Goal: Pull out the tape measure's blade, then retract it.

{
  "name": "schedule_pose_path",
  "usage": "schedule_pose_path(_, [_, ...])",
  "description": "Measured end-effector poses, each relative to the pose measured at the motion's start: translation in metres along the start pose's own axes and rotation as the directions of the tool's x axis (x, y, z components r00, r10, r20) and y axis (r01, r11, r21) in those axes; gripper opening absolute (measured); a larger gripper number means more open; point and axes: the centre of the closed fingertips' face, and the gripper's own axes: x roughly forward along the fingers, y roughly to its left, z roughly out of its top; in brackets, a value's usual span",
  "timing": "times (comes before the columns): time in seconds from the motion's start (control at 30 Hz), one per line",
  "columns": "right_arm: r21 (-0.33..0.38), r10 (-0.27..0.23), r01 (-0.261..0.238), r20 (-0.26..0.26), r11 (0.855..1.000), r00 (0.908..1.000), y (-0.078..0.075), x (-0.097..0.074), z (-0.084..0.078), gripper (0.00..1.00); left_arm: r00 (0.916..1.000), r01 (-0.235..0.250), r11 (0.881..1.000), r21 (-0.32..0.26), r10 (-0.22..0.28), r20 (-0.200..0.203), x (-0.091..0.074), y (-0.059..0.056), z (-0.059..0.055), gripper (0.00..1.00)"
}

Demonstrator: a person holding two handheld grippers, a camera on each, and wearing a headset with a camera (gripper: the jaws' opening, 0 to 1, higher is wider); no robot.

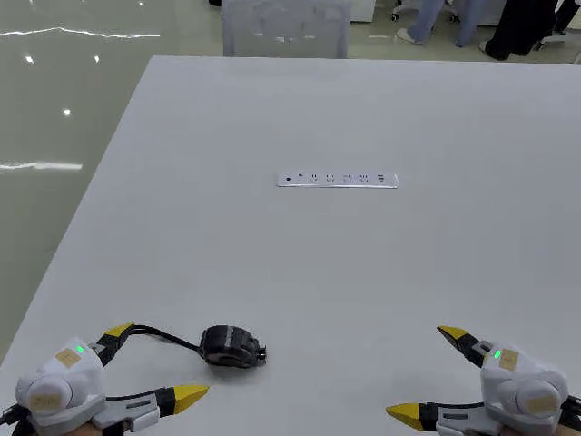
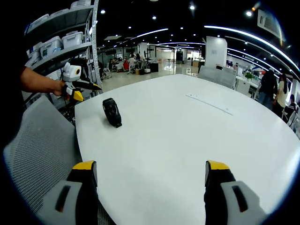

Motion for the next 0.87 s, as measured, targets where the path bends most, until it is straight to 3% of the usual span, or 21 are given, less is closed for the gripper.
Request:
schedule_pose_path(0.13, [0.021,-0.023,0.023,0.0,1.0,0.9997,-0.005,-0.013,-0.01,1.0,0.9998,0.015,1.0,-0.004,-0.015,-0.015,-0.004,0.0,-0.008,1.0])
schedule_pose_path(0.3, [0.014,-0.046,0.046,-0.036,0.999,0.9983,-0.005,-0.025,-0.034,1.0,0.9989,0.025,1.0,-0.016,-0.025,-0.039,-0.012,-0.001,-0.024,1.0])
schedule_pose_path(0.4, [0.019,-0.053,0.054,-0.057,0.998,0.997,-0.004,-0.031,-0.047,1.0,0.999,0.009,1.0,-0.023,-0.01,-0.042,-0.016,0.006,-0.031,1.0])
schedule_pose_path(0.57, [0.042,-0.082,0.084,-0.054,0.996,0.9952,-0.011,-0.043,-0.054,1.0,0.9995,0.005,1.0,-0.014,-0.005,-0.031,-0.019,0.01,-0.026,1.0])
schedule_pose_path(0.87, [0.038,-0.117,0.119,-0.045,0.992,0.9921,-0.022,-0.052,-0.052,1.0,0.9994,0.027,0.999,0.017,-0.027,-0.022,-0.017,0.0,-0.008,1.0])
